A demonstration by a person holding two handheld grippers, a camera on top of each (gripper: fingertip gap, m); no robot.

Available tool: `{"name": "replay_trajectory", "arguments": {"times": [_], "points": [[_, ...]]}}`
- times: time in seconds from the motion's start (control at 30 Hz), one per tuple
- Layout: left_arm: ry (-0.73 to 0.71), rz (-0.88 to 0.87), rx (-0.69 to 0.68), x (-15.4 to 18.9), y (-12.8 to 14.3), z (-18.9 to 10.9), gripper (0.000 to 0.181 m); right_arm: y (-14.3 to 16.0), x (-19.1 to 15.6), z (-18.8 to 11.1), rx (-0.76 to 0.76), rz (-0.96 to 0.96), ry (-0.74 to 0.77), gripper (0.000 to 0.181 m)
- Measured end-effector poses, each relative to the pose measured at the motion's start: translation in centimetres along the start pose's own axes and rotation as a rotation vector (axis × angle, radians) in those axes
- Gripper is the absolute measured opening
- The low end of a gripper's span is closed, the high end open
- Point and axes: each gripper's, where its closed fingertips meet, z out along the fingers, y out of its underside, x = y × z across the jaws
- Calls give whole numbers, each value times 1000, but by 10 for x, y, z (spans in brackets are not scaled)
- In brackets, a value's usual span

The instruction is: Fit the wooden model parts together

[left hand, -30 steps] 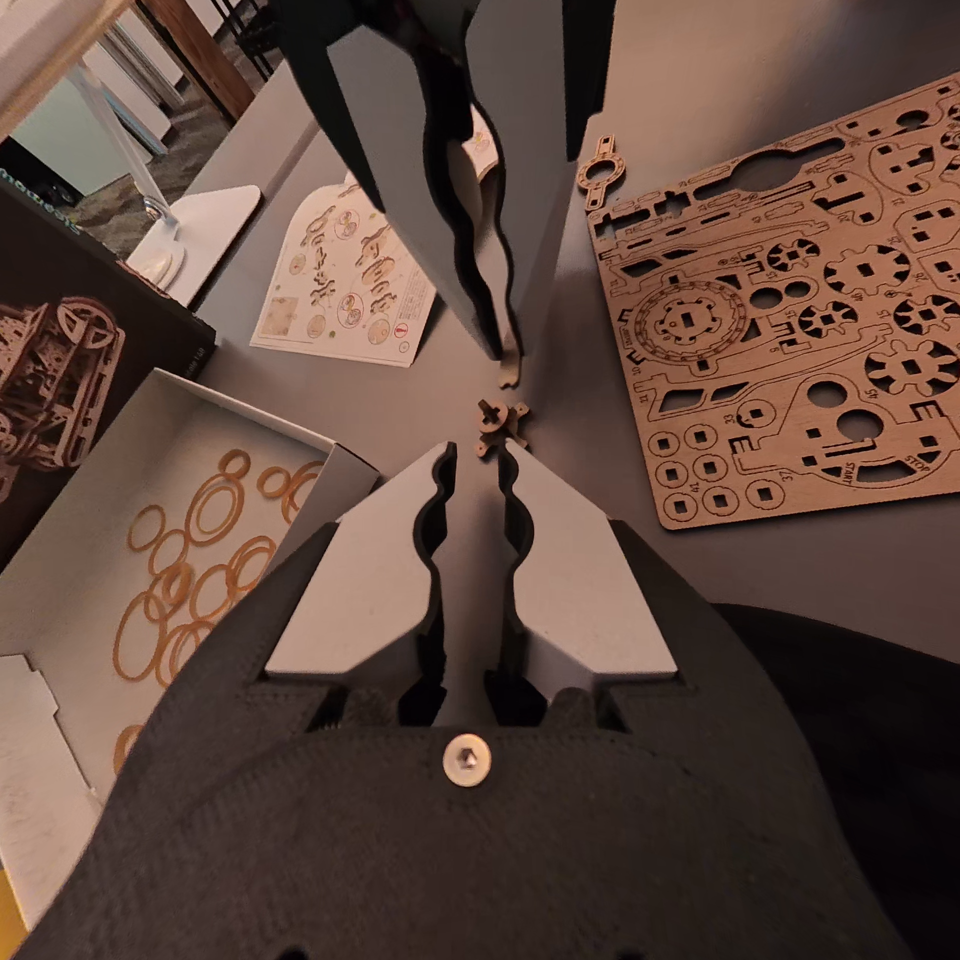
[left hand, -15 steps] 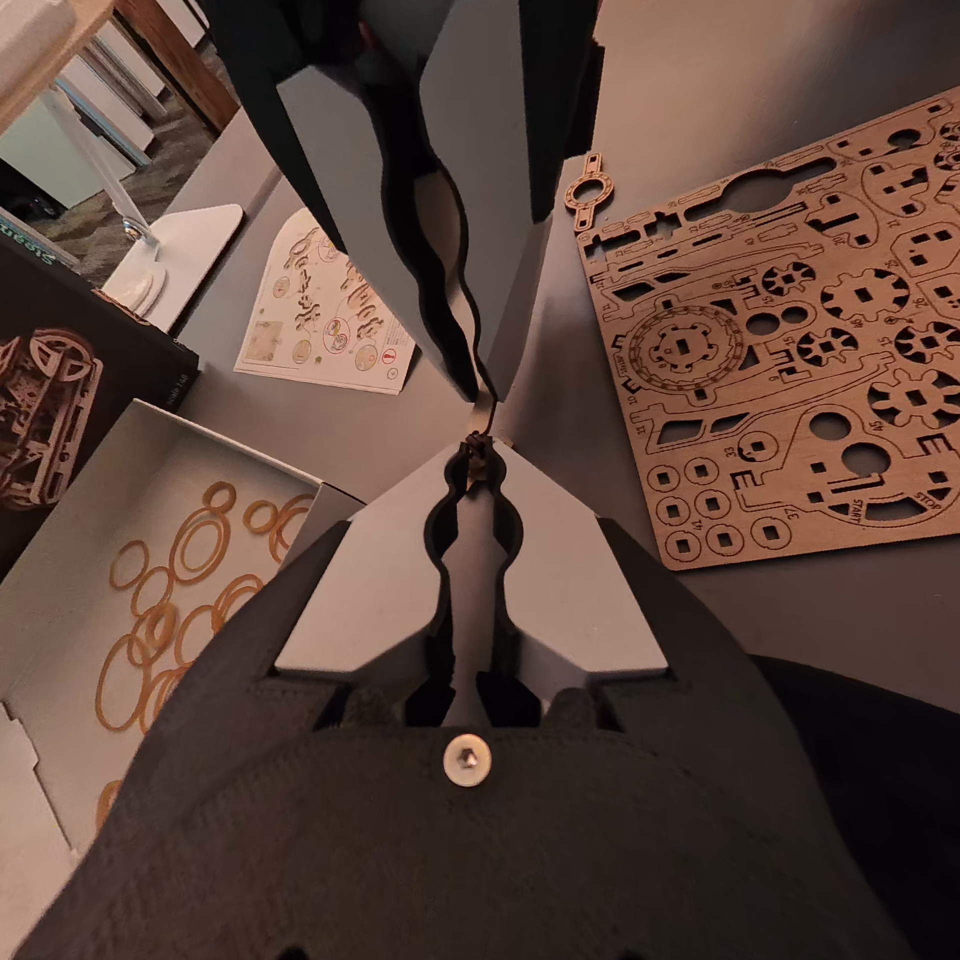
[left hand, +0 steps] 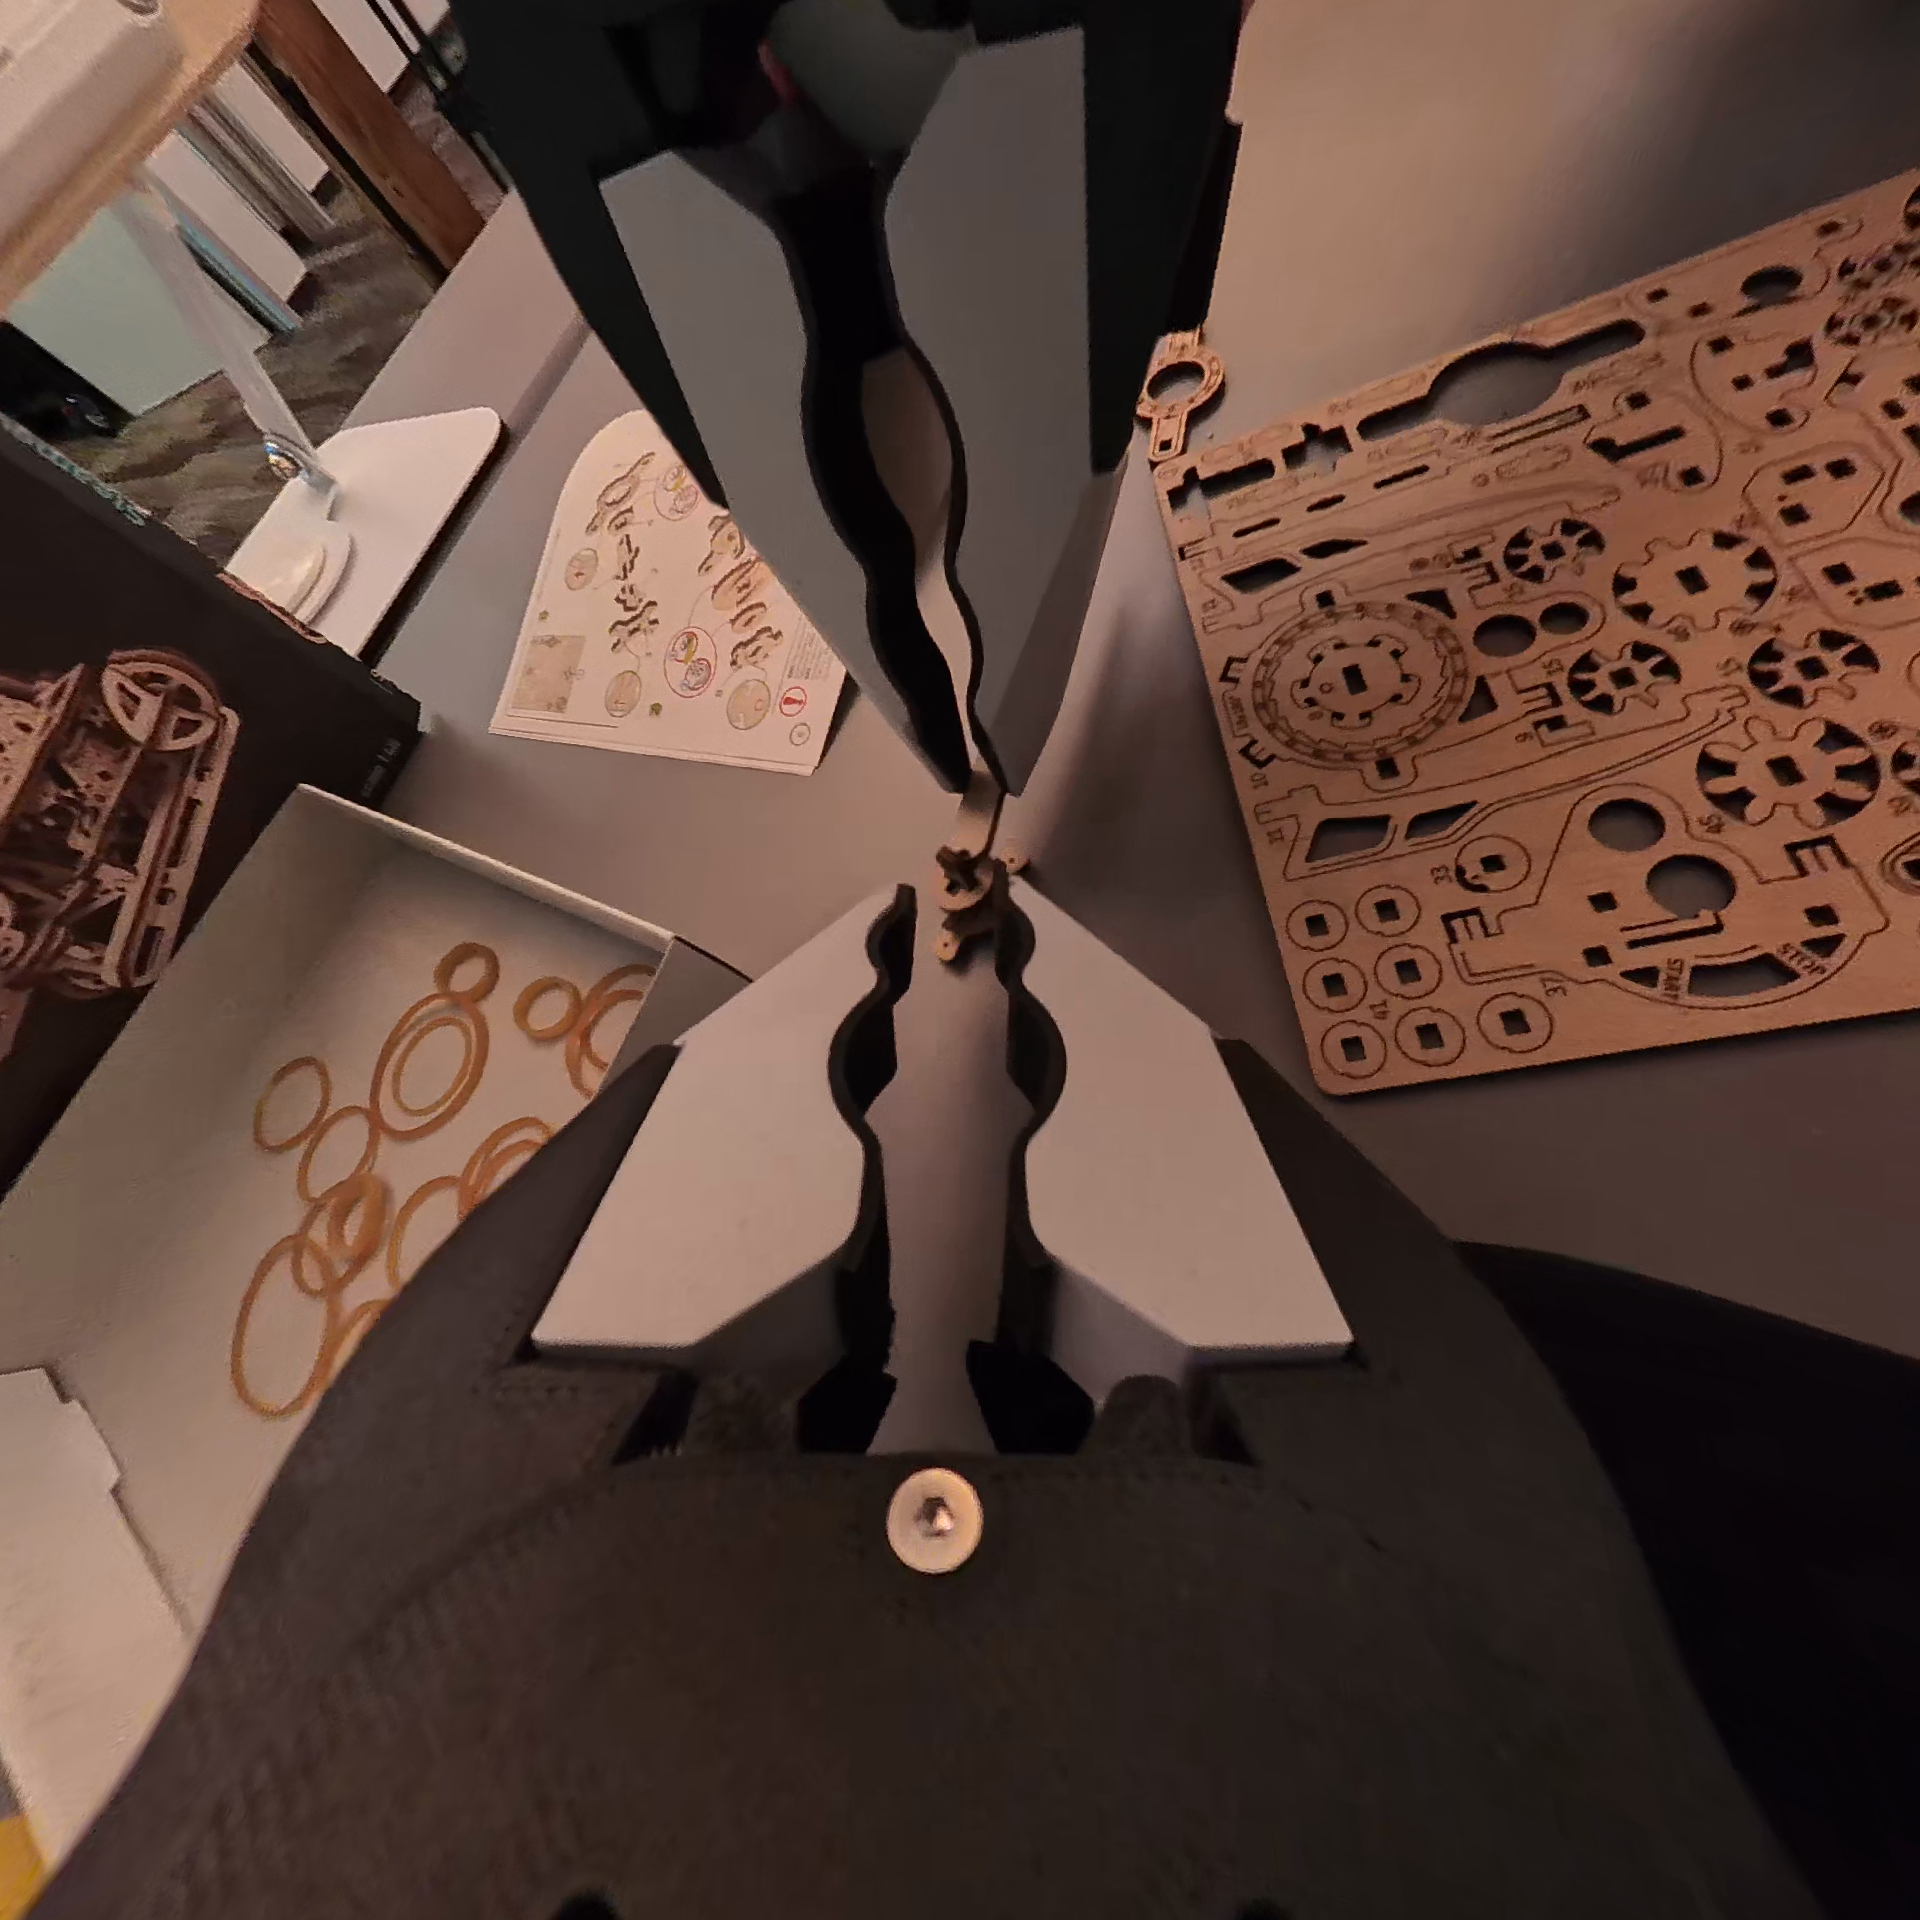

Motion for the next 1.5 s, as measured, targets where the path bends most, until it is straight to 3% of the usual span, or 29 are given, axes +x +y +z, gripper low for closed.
{"name": "replay_trajectory", "arguments": {"times": [0.3, 1.1, 1.3, 1.5], "points": [[11, -27, -20, 0, 5, 12, 10, 0, 2, 5, -43, 3, -1, 7], [-44, -33, -22, -7, 5, 11, 9, -10, 13, 3, 60, 35, 10, 0], [-49, -40, -3, -14, 3, 5, 13, -16, 10, -7, 109, 5, 3, 12], [-26, -51, 14, -11, 2, 8, 16, -12, 9, 2, 83, -74, 49, 13]]}}
